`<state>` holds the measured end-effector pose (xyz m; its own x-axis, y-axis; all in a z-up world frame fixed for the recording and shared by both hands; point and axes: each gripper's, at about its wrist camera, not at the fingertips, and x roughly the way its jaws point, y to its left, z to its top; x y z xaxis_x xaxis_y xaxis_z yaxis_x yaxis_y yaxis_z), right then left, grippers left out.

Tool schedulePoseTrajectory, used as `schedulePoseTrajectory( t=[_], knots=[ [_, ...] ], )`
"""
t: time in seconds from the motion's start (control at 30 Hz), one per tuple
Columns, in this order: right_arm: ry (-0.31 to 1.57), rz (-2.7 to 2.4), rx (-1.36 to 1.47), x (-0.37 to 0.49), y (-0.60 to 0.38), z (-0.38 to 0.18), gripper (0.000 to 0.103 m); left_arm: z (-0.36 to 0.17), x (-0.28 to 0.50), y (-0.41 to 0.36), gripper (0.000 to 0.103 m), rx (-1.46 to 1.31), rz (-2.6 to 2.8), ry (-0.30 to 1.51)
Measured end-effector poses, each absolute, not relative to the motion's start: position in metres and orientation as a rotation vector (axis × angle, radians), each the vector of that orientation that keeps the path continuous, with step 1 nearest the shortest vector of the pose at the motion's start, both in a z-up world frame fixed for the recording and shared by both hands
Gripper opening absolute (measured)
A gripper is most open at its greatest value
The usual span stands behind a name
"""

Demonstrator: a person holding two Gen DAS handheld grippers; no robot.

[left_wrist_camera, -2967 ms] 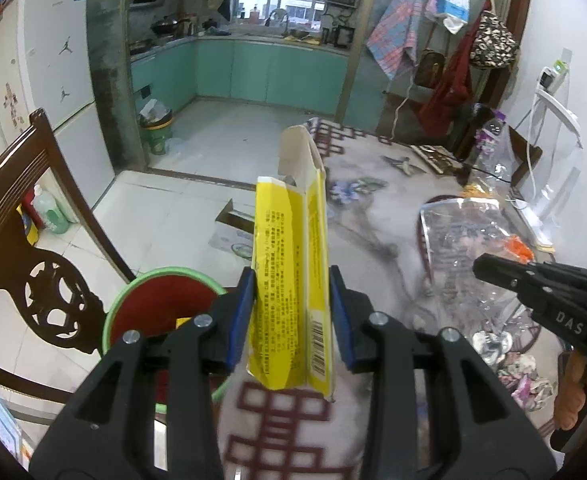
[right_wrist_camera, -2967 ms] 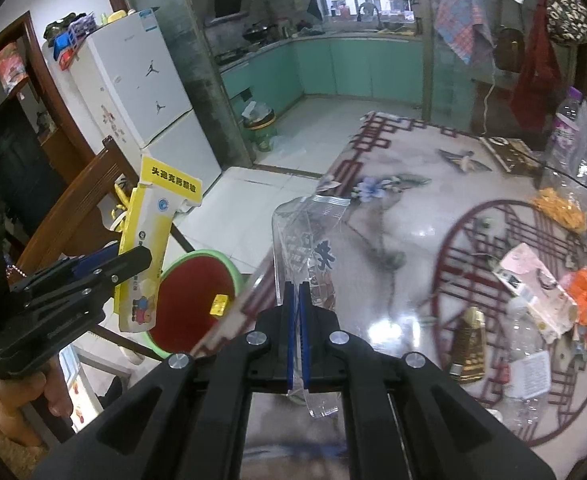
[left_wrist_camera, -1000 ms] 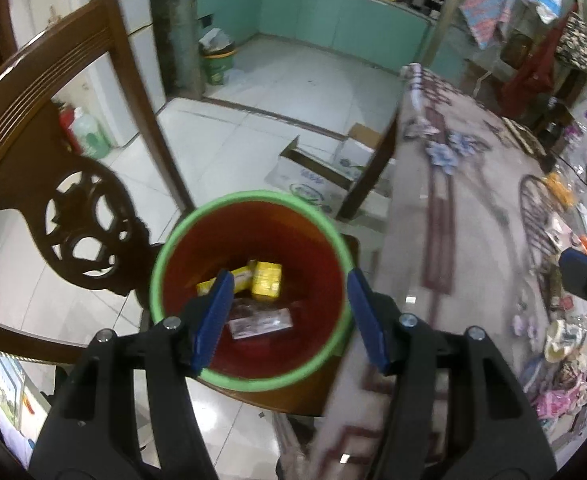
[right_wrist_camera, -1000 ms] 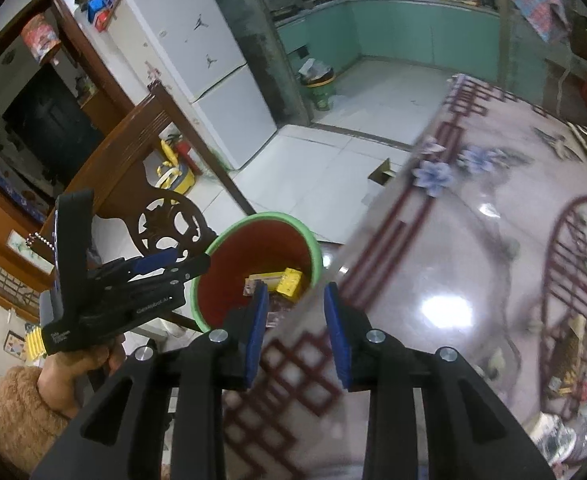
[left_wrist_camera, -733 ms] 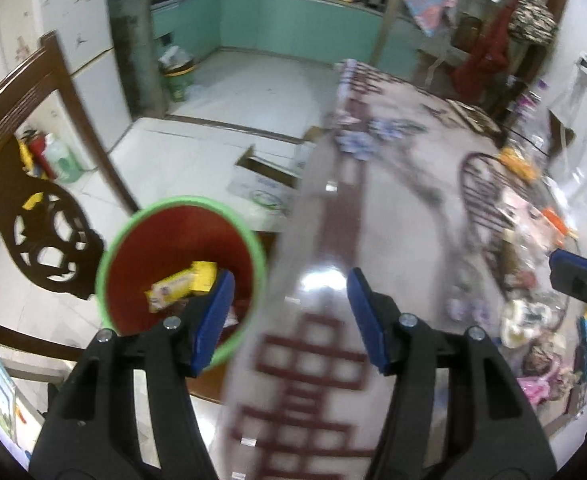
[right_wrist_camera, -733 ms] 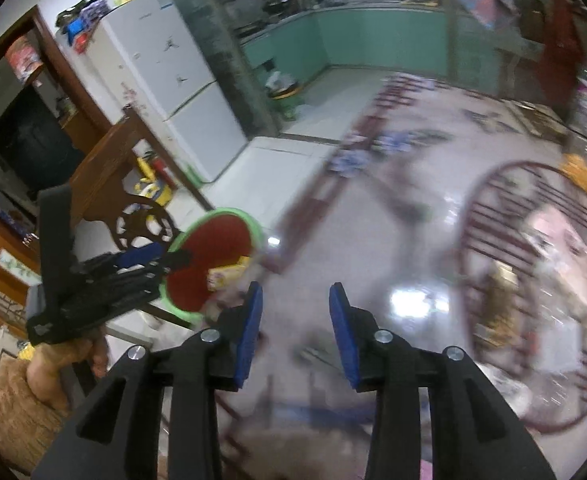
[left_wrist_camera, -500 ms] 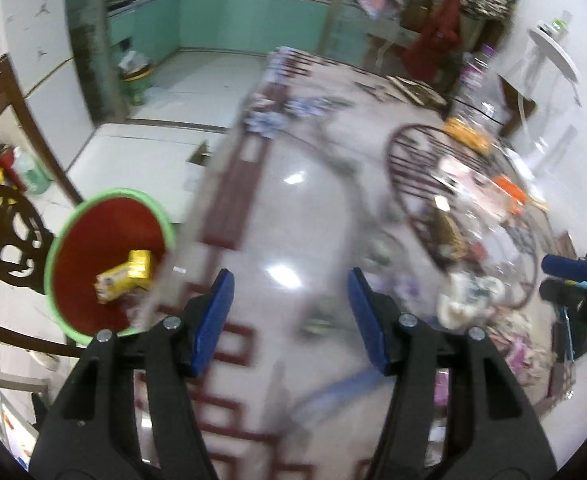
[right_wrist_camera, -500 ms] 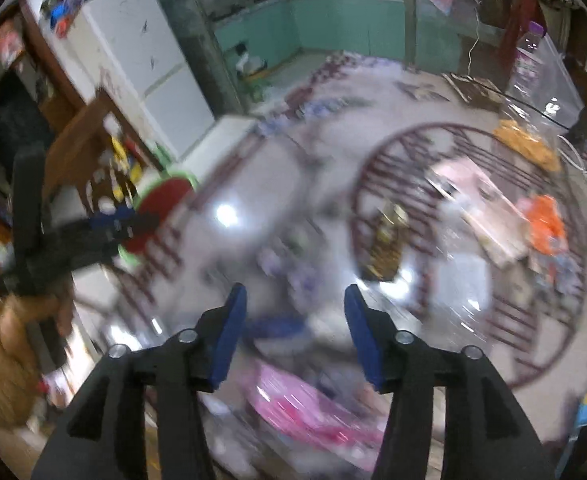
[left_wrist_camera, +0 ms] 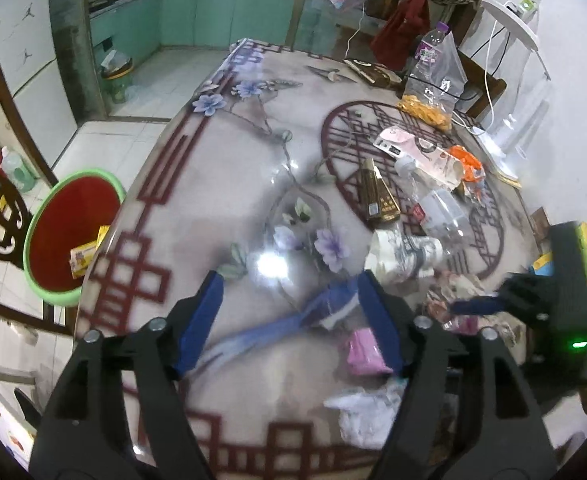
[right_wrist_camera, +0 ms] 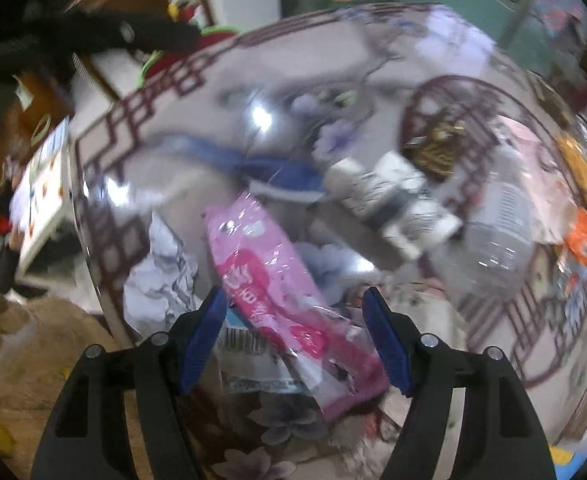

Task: Collect trash
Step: 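Grasp the crumpled white paper with the left tool while the right tool grasps the pink wrapper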

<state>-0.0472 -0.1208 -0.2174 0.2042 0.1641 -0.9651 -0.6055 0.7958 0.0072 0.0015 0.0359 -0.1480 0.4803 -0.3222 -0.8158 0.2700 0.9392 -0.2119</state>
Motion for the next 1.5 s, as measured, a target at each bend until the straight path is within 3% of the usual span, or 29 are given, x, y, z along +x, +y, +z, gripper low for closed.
schedulePoseTrajectory(
  t=[0.1, 0.2, 0.3, 0.33, 0.8, 0.83, 0.97, 1.2, 1.5],
  knots=[
    [1.275, 0.568, -0.462, -0.045, -0.116, -0.231, 0.065, -0.149, -0.019, 0.035, 0.076, -0.050, -0.408, 1.038],
    [1.317, 0.546, -0.432, -0.034, -0.120, -0.242, 0.039, -0.156, -0.040, 0.028, 0.077, -0.011, -0.463, 1.076],
    [1.327, 0.525, -0.380, -0.025, -0.128, -0.245, 0.028, -0.170, -0.060, 0.016, 0.079, 0.017, -0.532, 1.124],
    [1.320, 0.518, -0.366, -0.022, -0.130, -0.244, 0.016, -0.177, -0.065, 0.011, 0.079, 0.020, -0.556, 1.148],
    [1.101, 0.331, -0.089, 0.002, -0.184, -0.171, 0.013, -0.233, -0.068, -0.033, 0.077, 0.028, -0.682, 1.286],
    [1.094, 0.321, -0.074, 0.003, -0.188, -0.168, 0.013, -0.236, -0.067, -0.035, 0.069, 0.027, -0.687, 1.291],
    [1.082, 0.304, -0.043, 0.001, -0.195, -0.163, 0.013, -0.244, -0.064, -0.037, 0.060, 0.030, -0.685, 1.306],
    [1.076, 0.300, 0.000, -0.003, -0.196, -0.161, 0.013, -0.237, -0.060, -0.023, 0.047, -0.011, -0.639, 1.287],
    [0.985, 0.320, 0.024, -0.003, -0.178, -0.127, 0.013, -0.181, -0.026, 0.009, 0.047, -0.078, -0.508, 1.107]
  ],
)
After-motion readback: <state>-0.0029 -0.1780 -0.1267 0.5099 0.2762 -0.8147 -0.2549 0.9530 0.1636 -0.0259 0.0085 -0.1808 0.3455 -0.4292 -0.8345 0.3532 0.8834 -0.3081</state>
